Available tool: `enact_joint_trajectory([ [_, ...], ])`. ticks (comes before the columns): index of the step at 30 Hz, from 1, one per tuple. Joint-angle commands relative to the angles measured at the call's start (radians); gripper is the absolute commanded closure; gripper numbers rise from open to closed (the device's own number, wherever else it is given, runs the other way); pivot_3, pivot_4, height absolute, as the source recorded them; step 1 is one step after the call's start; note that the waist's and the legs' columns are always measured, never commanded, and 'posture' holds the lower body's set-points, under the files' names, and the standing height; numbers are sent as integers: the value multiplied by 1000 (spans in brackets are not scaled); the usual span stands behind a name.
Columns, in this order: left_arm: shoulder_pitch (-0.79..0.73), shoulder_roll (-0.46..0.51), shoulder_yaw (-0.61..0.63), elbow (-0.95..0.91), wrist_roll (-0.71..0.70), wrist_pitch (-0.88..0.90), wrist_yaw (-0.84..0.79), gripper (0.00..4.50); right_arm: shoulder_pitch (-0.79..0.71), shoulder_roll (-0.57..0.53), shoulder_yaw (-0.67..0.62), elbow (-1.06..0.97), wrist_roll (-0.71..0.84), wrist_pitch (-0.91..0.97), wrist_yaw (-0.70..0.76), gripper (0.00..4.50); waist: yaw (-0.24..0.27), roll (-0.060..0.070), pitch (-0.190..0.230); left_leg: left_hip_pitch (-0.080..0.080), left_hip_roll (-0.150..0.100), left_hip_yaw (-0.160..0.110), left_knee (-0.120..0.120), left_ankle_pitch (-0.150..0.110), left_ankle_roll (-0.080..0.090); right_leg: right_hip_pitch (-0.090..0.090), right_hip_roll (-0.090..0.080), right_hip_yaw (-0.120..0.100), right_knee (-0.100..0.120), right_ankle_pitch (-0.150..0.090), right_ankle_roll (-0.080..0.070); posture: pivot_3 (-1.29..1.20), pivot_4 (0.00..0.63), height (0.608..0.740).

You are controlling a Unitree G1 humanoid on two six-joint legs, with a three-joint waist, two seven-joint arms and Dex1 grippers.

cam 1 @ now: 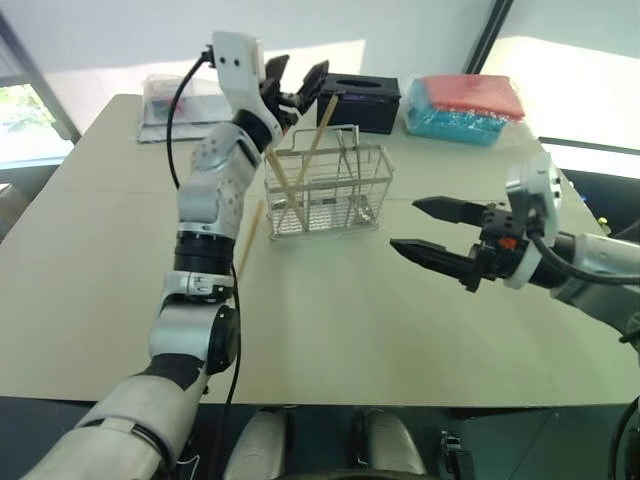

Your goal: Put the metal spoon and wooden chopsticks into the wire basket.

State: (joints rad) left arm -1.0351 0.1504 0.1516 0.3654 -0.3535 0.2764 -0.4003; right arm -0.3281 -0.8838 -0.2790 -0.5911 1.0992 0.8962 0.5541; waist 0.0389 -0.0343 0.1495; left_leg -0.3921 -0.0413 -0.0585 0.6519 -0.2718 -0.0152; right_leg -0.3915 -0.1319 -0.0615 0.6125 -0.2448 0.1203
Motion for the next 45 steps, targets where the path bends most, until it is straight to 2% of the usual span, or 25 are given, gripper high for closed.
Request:
enact_joint_trajectory([
  [1, -7, 10, 2, -90, -27, 53, 7, 82, -39, 14, 17, 15, -23, -26, 8, 327, 0, 0, 0, 0, 0, 0, 0, 0, 0, 0, 0, 0, 0, 0, 0, 0, 150, 667],
  [3, -51, 39, 27, -120, -47, 122, 32, 82, -60, 25, 43, 28, -41, -33, 16, 327, 0, 0, 0, 0, 0, 0, 0, 0, 0, 0, 0, 0, 0, 0, 0, 0, 150, 667],
  [6, -168, 131, 95, -83, -82, 245, 90, 82, -84, 35, 67, 44, -67, -38, 33, 327, -2, 0, 1, 0, 0, -1, 0, 0, 0, -1, 1, 0, 0, 0, 0, 0, 150, 667],
  [11, -366, 342, 165, 217, -60, 459, 174, 82, -93, 27, 82, 55, -107, -48, 74, 327, -10, 2, 0, 1, 1, -1, -3, 0, 0, -1, 4, 0, 0, 0, 0, 0, 150, 667],
  [14, -437, 455, 117, 441, 16, 576, 184, 82, -85, 12, 85, 55, -133, -54, 110, 327, -15, 3, 0, 2, 1, -1, -3, 0, 0, -1, 4, 0, 2, -1, 1, 0, 150, 667],
  [18, -419, 521, -25, 594, 116, 673, 35, 82, -79, 1, 85, 60, -162, -64, 153, 327, -15, 1, 0, 2, 1, -1, -2, 0, 0, 0, 4, 0, 2, -1, 1, 0, 150, 667],
  [22, -357, 503, -112, 630, 167, 737, -70, 82, -84, 20, 92, 72, -184, -70, 154, 327, -16, 0, 0, 0, 1, -1, -2, 0, -1, -1, 4, 0, 2, -1, 1, 0, 150, 667],
  [27, -280, 424, -188, 573, 185, 816, -156, 82, -77, 41, 93, 56, -180, -63, 148, 327, -25, 0, 0, -2, 1, -1, -3, 0, -1, -3, 3, 0, 2, 0, 0, 0, 150, 667],
  [37, -201, 324, -268, 536, 225, 835, -205, 82, -70, 45, 91, 53, -175, -54, 136, 327, -27, 0, 0, 0, 1, 0, -3, 0, -1, -4, 2, 1, 2, 0, 0, 0, 150, 667],
  [45, -165, 281, -319, 618, 279, 803, -234, 82, -59, 64, 73, 38, -154, -47, 101, 327, -24, 1, 0, -1, 0, 0, -3, 0, -1, -3, 0, 0, 2, 0, 0, 0, 150, 667],
])
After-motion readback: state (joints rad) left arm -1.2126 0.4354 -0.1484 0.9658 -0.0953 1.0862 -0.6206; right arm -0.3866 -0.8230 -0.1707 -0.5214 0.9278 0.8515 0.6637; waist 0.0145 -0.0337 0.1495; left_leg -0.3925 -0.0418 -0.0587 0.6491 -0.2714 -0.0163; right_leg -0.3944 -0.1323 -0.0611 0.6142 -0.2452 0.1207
